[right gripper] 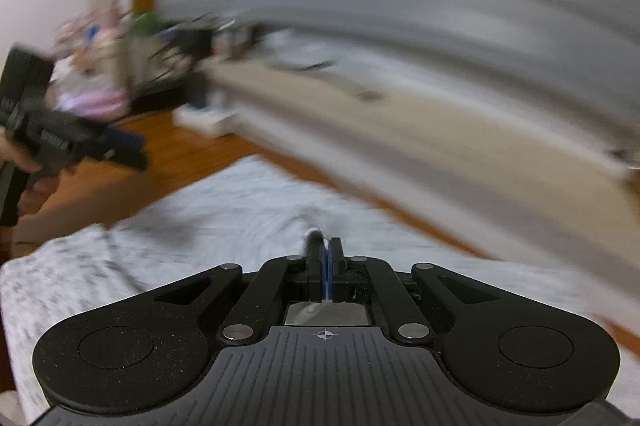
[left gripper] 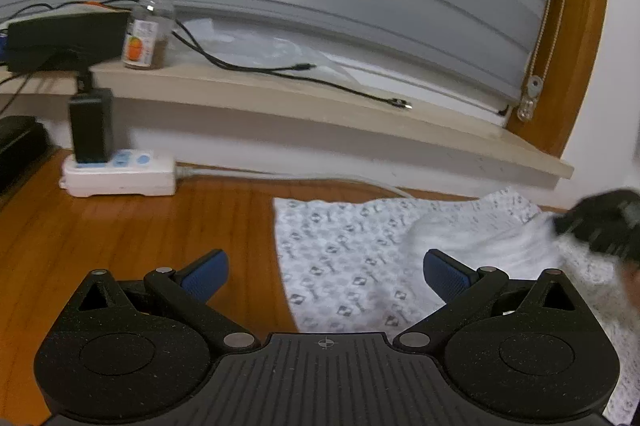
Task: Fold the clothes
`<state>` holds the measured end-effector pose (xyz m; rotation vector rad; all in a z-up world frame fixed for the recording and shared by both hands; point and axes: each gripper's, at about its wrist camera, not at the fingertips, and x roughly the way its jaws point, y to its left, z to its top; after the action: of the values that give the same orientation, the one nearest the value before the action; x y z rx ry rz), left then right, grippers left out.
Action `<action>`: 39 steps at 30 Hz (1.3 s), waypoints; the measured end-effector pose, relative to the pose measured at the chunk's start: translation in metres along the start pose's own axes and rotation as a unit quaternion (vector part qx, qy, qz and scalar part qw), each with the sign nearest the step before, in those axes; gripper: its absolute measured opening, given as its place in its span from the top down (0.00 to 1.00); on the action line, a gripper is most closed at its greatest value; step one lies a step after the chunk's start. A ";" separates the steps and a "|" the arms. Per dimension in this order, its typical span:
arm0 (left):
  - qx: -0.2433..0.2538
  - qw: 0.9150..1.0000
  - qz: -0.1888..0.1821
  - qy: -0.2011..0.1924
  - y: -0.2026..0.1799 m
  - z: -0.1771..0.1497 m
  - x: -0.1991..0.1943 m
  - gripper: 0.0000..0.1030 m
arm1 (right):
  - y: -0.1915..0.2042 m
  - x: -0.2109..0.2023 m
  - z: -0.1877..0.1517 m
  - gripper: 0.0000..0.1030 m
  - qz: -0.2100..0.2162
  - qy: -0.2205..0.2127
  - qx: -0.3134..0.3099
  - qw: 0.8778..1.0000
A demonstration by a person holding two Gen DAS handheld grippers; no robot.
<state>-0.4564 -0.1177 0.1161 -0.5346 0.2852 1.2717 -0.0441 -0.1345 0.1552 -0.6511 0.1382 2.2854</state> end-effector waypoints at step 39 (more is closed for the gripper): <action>0.147 0.987 -0.033 0.061 0.014 0.051 0.126 0.37 | -0.251 -0.022 -0.078 0.54 -0.186 0.081 0.068 0.977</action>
<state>-0.4392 0.0163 0.0950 -0.3665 0.5440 1.1106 0.1748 0.0091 0.1217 -0.7243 0.2271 1.8463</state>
